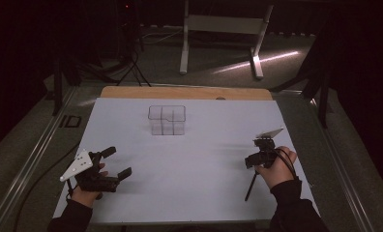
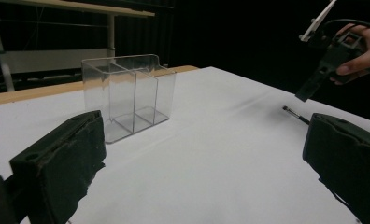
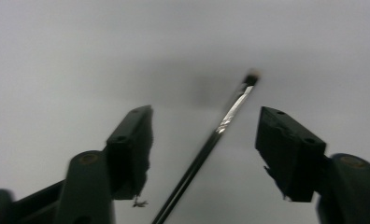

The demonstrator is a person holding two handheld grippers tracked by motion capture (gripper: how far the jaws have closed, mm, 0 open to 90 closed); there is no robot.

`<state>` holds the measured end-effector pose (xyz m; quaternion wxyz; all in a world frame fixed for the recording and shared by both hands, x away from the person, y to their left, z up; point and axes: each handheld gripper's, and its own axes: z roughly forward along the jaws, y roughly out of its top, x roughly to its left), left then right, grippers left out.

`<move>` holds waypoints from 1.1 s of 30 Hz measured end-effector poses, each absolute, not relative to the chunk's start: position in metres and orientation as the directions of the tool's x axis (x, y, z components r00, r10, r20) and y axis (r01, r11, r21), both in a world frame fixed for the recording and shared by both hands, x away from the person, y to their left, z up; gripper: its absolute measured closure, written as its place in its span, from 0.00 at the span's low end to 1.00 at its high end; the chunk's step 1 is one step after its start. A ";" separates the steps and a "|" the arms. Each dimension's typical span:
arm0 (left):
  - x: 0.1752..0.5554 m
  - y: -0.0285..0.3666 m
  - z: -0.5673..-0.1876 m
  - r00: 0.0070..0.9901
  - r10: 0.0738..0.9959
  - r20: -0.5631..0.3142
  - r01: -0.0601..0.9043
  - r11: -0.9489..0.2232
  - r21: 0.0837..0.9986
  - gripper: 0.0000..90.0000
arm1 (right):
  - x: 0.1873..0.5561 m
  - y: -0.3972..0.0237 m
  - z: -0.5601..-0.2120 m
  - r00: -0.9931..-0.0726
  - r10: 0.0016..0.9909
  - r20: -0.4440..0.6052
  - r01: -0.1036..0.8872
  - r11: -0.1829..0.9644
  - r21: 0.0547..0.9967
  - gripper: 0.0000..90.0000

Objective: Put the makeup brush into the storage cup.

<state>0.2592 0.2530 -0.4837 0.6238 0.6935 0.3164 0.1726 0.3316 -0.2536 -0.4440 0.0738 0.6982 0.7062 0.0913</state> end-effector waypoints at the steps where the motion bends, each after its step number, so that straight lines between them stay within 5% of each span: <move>1: 0.259 0.253 -0.483 0.739 0.656 -0.153 0.222 -0.022 0.975 0.01 | 0.335 -0.256 -0.446 0.031 0.999 0.036 0.974 -0.038 0.223 0.49; 10: 0.258 0.254 -0.482 0.736 0.656 -0.168 0.220 0.003 0.975 0.01 | 0.337 -0.261 -0.463 0.161 0.986 0.042 0.965 -0.166 0.201 0.60; 17: 0.259 0.253 -0.481 0.735 0.655 -0.173 0.221 0.010 0.975 0.01 | 0.340 -0.258 -0.471 0.189 0.982 -0.026 0.972 -0.183 0.150 0.72; 33: 0.259 0.255 -0.482 0.730 0.659 -0.181 0.231 0.012 0.973 0.01 | 0.354 -0.256 -0.487 0.243 0.968 -0.057 0.969 -0.239 0.065 0.82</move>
